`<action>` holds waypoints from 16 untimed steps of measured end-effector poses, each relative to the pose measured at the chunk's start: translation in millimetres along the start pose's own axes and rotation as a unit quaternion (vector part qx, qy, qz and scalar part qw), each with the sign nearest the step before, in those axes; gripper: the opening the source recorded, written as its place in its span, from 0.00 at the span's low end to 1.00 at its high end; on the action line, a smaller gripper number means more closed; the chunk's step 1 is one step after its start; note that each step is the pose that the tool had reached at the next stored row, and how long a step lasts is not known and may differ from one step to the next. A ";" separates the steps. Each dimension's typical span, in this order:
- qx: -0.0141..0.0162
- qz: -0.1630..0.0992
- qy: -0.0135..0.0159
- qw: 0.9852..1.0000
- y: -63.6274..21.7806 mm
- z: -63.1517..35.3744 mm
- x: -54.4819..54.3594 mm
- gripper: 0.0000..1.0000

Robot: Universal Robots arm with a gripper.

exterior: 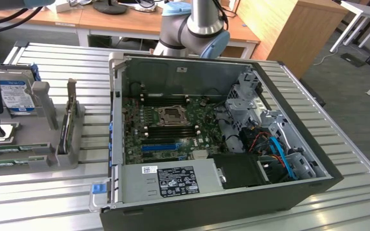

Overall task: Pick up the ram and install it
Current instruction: 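Pick up the ram and move it above insertion slot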

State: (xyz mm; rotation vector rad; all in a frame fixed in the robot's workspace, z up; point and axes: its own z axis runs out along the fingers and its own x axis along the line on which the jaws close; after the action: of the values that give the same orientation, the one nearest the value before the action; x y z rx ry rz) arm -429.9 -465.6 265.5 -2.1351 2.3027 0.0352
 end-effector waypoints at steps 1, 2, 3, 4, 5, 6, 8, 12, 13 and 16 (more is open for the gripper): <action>0.000 0.000 0.000 1.000 0.0 0.8 0.0 0.36; 0.000 0.000 0.000 1.000 0.0 1.8 0.0 0.36; 0.000 0.000 0.000 1.000 0.0 2.7 0.0 0.36; 0.000 0.000 0.000 1.000 0.0 3.5 0.0 0.36; 0.000 0.000 0.000 1.000 -0.1 4.5 0.0 0.36; 0.000 0.000 0.000 1.000 -0.1 5.4 0.1 0.36; 0.000 0.000 0.000 1.000 -0.1 7.4 0.1 0.36; 0.001 0.000 0.000 1.000 -0.2 11.1 0.2 0.36; 0.001 0.000 0.000 1.000 -0.2 12.0 0.2 0.36; 0.001 0.000 0.000 1.000 -0.2 14.9 0.2 0.36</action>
State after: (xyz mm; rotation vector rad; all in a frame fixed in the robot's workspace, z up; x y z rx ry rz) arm -429.9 -465.5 250.6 -2.1344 2.3019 0.0336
